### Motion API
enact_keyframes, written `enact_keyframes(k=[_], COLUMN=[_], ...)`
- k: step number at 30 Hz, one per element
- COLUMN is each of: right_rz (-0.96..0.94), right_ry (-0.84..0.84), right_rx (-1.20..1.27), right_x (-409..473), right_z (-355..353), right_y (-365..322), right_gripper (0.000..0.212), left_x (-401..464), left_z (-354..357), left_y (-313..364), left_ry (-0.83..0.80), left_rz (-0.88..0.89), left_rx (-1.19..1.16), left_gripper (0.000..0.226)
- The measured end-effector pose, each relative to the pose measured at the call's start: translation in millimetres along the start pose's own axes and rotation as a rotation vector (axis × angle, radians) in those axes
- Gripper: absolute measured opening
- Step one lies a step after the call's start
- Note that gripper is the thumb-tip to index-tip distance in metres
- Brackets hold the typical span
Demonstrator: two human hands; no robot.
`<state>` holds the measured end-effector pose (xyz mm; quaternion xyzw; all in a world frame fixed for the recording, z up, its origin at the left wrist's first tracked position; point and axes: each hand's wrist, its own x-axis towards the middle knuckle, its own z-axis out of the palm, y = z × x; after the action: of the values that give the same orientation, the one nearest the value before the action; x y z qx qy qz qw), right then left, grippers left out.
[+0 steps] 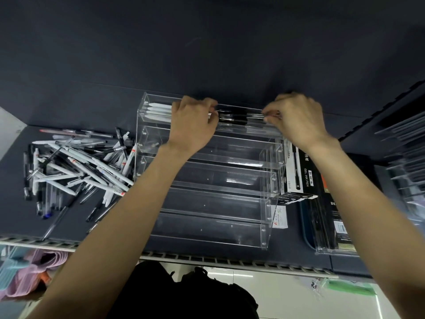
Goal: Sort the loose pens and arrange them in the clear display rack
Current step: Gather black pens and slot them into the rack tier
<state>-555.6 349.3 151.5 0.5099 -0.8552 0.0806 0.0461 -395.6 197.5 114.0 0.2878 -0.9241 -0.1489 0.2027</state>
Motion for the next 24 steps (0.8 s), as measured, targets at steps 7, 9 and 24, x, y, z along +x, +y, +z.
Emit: enact_keyframes(k=[7,9,24], right_rz=[-0.043,-0.060,-0.046], right_ry=[-0.032,-0.048,0.172], right_rx=[0.082,0.064,0.175], right_x=[-2,-2,-19], right_z=[3,5,2], right_y=[-5,-7,-21], right_gripper=[0.011,0.011,0.019], left_x=[-3,-5,-26], left_z=[7,7,3], left_y=[4,3,-7], left_ry=[-0.033,0.001,0.258], left_rz=[-0.019,0.015,0.171], left_rx=[-0.037,-0.048,-0.086], left_gripper=[0.030,0.030,0.030])
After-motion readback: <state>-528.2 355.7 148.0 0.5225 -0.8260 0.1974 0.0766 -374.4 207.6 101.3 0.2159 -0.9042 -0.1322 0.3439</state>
